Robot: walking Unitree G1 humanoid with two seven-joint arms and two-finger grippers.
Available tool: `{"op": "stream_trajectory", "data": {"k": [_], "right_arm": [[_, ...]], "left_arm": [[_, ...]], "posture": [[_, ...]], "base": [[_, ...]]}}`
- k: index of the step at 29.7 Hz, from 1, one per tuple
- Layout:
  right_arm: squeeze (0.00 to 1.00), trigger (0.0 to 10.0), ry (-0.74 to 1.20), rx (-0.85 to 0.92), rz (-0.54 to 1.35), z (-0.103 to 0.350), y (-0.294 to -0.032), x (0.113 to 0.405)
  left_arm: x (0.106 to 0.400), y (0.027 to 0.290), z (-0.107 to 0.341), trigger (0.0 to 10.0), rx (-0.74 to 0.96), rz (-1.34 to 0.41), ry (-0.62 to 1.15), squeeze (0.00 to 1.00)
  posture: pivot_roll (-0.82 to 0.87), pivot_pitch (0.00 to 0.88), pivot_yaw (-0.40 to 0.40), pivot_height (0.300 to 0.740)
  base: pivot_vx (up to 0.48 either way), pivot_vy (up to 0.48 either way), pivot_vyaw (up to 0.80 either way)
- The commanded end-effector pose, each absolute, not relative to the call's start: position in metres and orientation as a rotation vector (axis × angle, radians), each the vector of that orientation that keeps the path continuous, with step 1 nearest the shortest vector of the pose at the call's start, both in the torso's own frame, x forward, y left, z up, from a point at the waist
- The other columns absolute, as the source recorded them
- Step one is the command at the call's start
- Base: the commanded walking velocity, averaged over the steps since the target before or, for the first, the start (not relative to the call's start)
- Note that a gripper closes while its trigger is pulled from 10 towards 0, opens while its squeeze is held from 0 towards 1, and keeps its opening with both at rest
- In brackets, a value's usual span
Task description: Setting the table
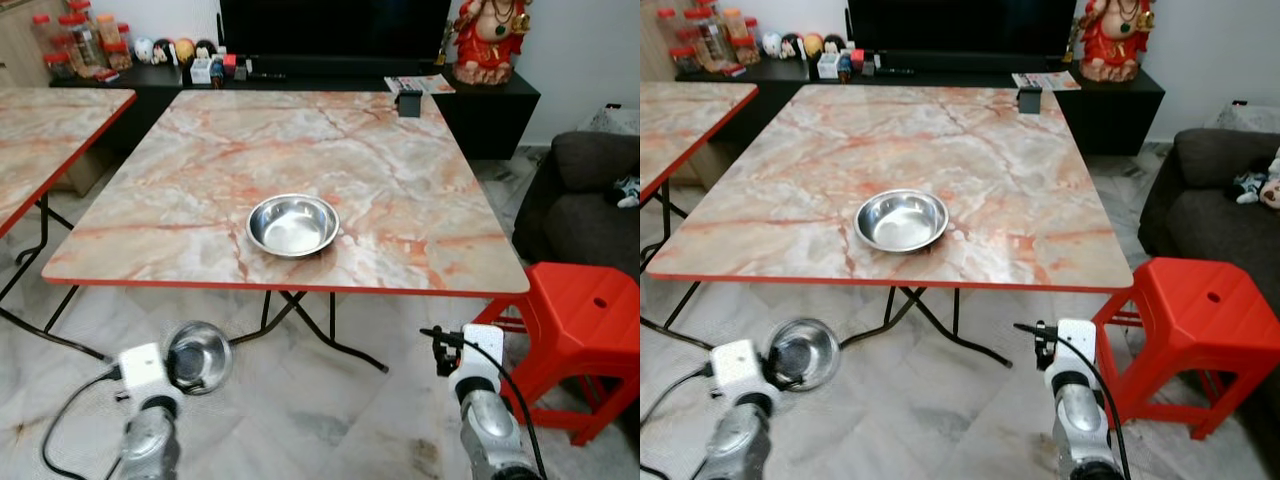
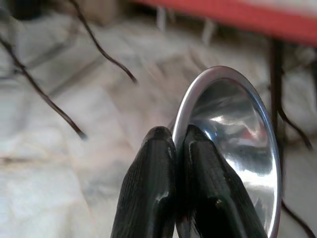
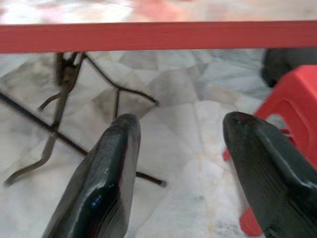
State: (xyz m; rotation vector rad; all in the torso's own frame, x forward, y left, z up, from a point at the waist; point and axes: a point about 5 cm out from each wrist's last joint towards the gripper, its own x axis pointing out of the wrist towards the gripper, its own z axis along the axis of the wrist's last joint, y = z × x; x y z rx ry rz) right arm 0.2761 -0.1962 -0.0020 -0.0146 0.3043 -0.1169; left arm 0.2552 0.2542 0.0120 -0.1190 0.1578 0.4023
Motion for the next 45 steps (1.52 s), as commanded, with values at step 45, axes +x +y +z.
{"op": "stream_trajectory", "data": {"k": [45], "right_arm": [[0.00,10.0,0.606,0.037,-0.235,-0.055,-0.199,0.217]], "left_arm": [[0.354,0.059,0.182,10.0,-0.480,-0.571,0.035,0.00]], "posture": [[-0.06,0.000,0.056,0.740]], "base": [[0.000,0.000,0.00]]}}
